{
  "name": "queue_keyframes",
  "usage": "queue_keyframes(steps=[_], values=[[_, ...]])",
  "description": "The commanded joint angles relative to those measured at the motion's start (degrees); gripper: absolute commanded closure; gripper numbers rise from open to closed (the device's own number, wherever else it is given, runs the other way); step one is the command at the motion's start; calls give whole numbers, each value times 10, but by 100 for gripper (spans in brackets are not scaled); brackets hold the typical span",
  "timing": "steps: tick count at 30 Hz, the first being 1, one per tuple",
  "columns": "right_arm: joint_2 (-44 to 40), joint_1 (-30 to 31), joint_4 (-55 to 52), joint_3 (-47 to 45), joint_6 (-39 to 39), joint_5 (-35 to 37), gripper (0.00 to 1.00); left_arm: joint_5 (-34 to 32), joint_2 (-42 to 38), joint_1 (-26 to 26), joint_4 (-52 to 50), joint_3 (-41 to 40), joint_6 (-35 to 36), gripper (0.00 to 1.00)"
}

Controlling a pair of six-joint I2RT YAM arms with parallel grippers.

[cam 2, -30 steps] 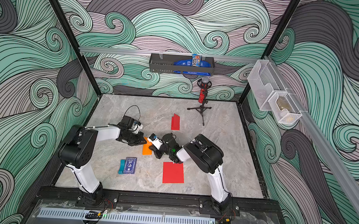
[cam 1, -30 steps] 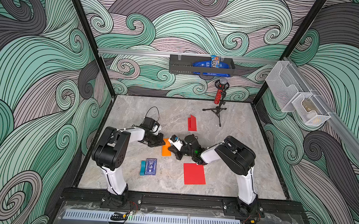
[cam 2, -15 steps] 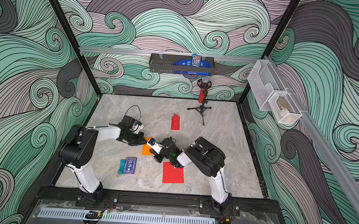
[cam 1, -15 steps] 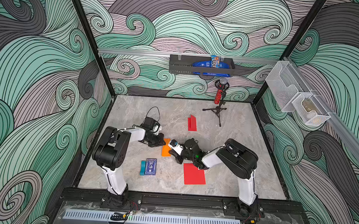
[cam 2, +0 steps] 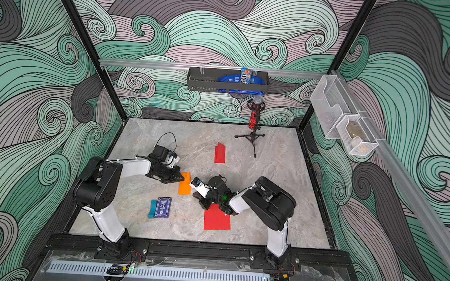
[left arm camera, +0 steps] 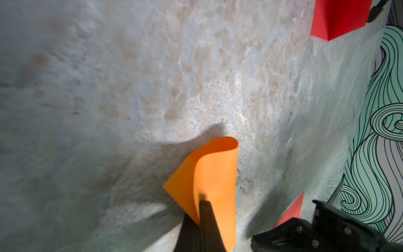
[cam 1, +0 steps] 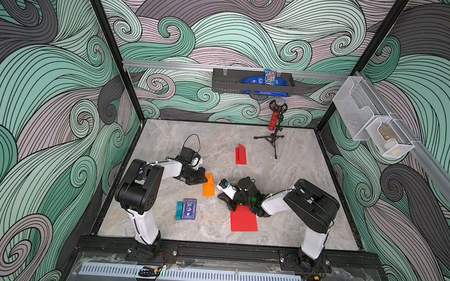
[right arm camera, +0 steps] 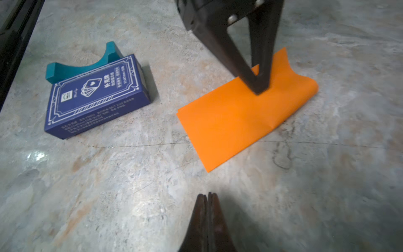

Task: Fold the square paper along the opposite sides
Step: Smooth out the paper at the center of the board.

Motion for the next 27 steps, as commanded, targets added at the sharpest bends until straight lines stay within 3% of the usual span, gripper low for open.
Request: queue_keyframes(steps=[1,6,13,27], values=[[4,-17,35,48,26,-27,100,-26,-4,-10,-35,-12,1,100],[79,-17,-1,136,-1,-14,100,-25,5,-14,-37,-9,0,100],[154,-18,-25,188,-8,3,100,-22,9,-14,-36,-6,-2,100],[170,-35,-67,200,25,75,100,-27,13,-14,-38,-2,-3,100]])
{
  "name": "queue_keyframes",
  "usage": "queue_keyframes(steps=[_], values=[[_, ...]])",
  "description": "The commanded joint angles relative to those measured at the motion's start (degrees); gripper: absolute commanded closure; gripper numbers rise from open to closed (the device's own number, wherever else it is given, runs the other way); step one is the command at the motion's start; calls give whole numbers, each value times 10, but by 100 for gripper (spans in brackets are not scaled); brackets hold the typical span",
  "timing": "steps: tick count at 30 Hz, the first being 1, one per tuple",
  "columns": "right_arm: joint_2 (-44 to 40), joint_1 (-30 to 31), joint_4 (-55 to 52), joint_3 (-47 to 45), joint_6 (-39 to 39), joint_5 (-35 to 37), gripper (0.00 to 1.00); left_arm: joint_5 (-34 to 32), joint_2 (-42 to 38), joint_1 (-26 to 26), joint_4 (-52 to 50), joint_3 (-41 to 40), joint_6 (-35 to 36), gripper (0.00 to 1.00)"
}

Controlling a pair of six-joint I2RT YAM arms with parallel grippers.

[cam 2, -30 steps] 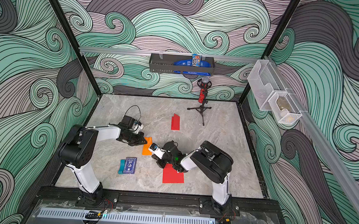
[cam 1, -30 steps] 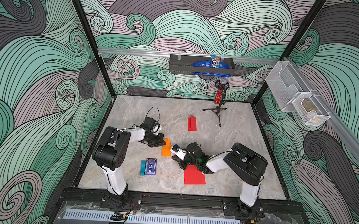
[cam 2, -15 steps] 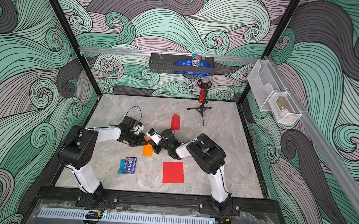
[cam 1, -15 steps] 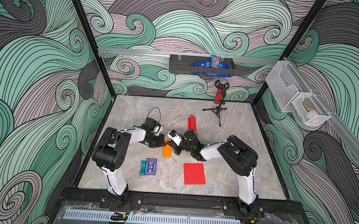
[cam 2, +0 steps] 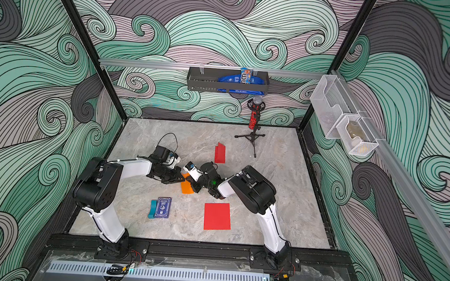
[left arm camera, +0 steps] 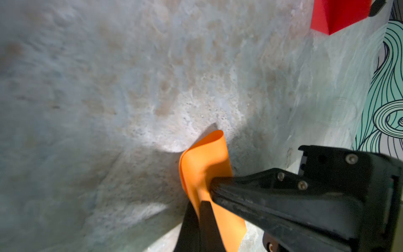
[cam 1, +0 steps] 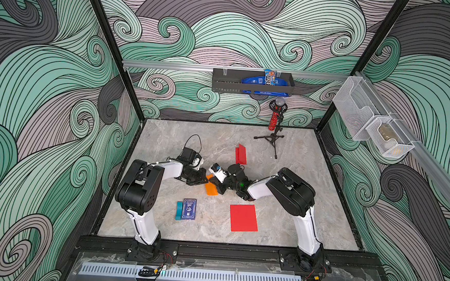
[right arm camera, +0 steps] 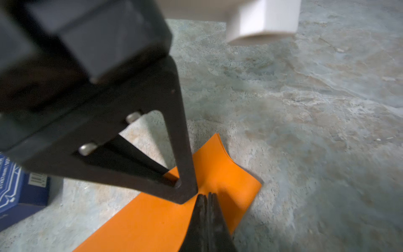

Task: Fold the square paper along the opposite sides
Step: Smooth out the paper at the center of the board.

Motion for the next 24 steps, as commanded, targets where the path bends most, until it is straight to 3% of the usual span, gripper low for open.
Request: queue_keyframes(steps=[1,13,20,24], values=[[9,-15,-66,2,14,62,100,-26,12,-6,-38,-1,0,100],[-20,-32,-126,-8,46,87,98,-29,6,-6,-39,-2,0,100],[-73,-25,-41,-26,34,48,98,-26,6,-6,-37,-3,-1,100],[-63,0,-8,-6,19,47,98,-26,5,-6,-37,-3,-1,100]])
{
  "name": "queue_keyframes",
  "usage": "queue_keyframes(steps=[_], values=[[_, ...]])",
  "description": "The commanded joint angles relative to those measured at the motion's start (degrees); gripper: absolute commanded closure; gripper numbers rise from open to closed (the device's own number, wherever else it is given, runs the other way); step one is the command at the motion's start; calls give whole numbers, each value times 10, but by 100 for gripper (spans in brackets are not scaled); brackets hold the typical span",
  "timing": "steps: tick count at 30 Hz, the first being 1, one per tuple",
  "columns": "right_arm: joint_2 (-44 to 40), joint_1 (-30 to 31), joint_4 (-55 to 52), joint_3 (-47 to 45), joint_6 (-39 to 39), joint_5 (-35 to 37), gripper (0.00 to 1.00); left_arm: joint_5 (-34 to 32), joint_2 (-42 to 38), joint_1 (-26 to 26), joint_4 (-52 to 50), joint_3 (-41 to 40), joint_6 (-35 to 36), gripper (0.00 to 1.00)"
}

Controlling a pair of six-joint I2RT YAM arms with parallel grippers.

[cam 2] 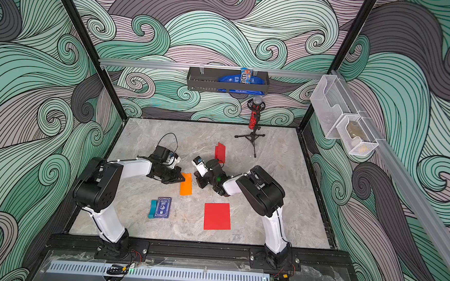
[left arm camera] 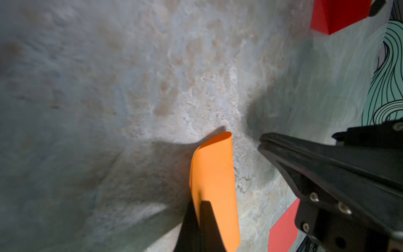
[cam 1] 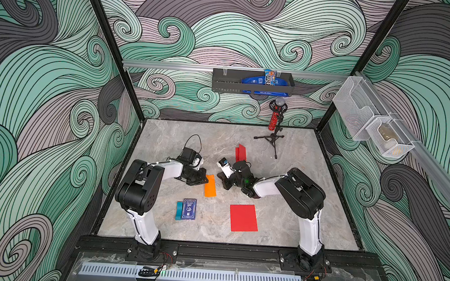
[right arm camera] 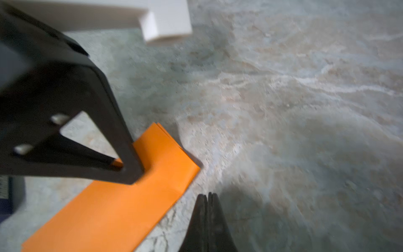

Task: Fold the square paper along the opposite sides
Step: Smooth out the paper at the center of the board.

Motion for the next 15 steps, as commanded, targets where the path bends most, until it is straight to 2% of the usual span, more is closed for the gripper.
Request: queue_keyframes(steps=[1,15], values=[[3,24,33,24,-14,-9,98,-21,5,-6,-37,-3,0,100],[83,14,8,58,30,20,99,-17,3,-7,-35,-3,-2,100]])
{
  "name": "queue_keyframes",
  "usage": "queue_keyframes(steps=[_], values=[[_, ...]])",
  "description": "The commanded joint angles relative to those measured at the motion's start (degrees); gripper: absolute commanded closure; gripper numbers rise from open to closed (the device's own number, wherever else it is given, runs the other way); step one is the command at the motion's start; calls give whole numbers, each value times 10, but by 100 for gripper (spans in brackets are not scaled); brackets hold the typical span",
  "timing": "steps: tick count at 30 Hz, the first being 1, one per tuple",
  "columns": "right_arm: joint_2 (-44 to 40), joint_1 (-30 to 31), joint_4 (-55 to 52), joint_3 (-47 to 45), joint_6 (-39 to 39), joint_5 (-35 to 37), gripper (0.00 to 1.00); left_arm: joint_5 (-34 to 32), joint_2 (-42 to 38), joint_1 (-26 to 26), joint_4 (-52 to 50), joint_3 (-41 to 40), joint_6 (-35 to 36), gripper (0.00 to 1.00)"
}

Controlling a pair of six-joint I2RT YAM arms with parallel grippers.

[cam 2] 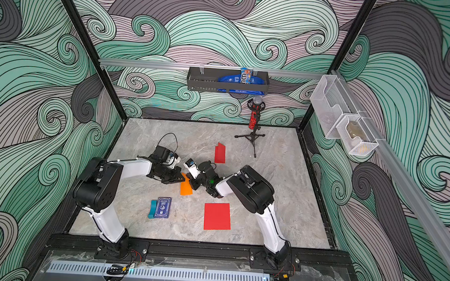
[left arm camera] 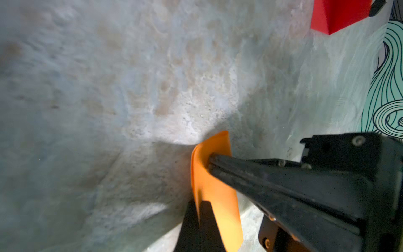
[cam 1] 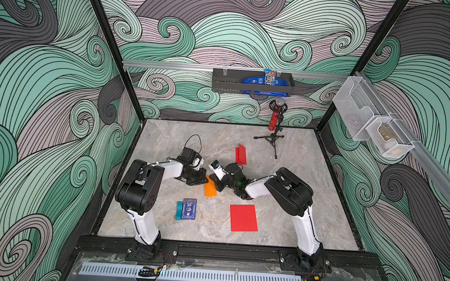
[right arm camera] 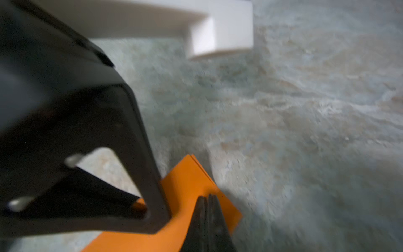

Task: Fold the square paper along the opposite sides
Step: Smooth out the paper at the center of the board.

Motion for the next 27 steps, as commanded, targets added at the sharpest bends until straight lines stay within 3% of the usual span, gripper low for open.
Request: queue_keyframes(steps=[1,11,19,22,27], values=[[17,-11,-32,12,20,21,99,-17,3,-7,-35,-3,-1,100],[-30,-30,-51,-26,15,29,98,-14,-4,-10,-34,-2,4,100],[-217,-21,74,-234,-100,-73,92,20,-5,-64,-42,20,46,100],[-216,-16,88,-252,-138,-79,92,39,4,-77,-43,30,56,100],[-175,-14,47,-209,-163,-93,92,26,11,-89,-57,40,67,100]])
